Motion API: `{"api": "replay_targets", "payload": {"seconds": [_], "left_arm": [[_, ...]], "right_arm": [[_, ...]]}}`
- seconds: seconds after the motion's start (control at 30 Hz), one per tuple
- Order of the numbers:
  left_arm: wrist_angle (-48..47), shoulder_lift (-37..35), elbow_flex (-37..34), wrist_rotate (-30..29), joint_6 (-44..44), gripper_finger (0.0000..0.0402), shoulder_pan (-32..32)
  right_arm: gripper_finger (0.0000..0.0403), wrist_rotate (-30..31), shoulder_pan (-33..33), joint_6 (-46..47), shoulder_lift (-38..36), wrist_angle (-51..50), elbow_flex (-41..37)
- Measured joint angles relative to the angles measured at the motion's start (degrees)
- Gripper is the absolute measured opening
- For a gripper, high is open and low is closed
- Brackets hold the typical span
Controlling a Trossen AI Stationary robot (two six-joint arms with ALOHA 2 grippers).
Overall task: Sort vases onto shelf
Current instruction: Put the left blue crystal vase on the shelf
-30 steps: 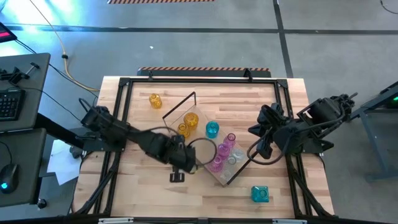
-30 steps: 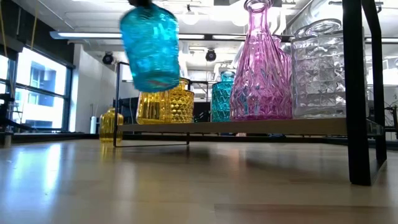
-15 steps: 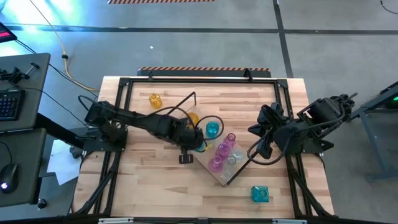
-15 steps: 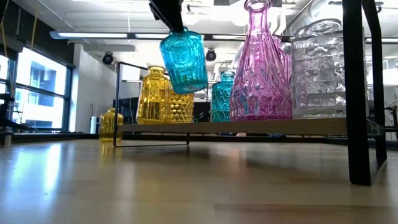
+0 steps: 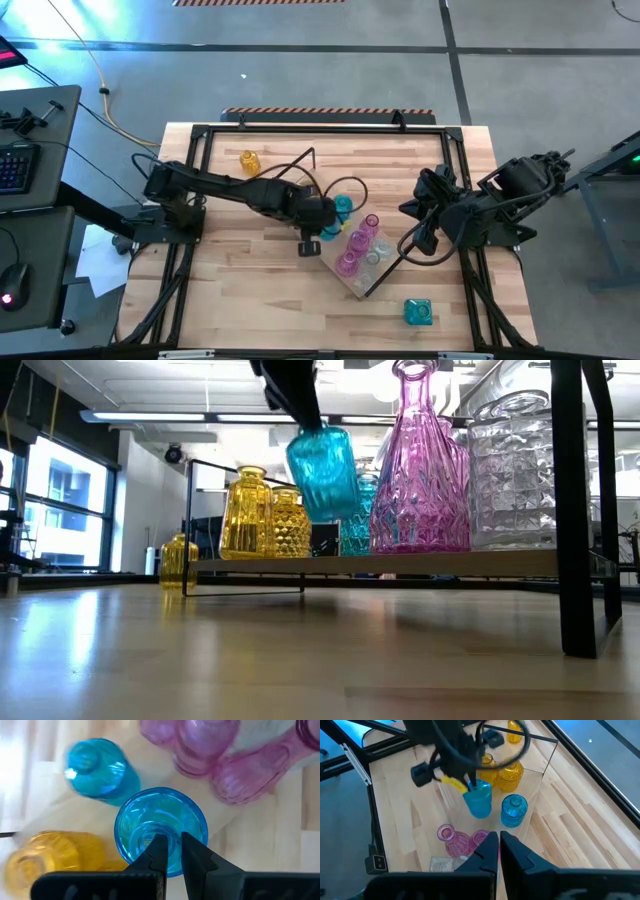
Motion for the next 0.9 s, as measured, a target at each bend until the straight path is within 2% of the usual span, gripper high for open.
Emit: {"api": "replay_targets", "payload": {"seconds": [0.17, 0.37, 0.9], "left_arm": [[-0.1, 3.7, -0.1, 2.0, 0.5, 0.0019, -0.4], [0.4, 3.7, 0.0, -0.5, 1.6, 0.0019, -0.5], [3.8, 5.8, 0.0, 0.8, 2.1, 0.0030, 0.3]], "right_arm": [[0.0000, 0.0, 0.0, 0.0, 0.0, 0.0, 0.0], [0.0000, -0.3, 0.0, 0.0, 0.0, 0.0, 0.0], [0.0000, -0.4, 0.0, -0.6, -0.1, 0.0, 0.0]]}}
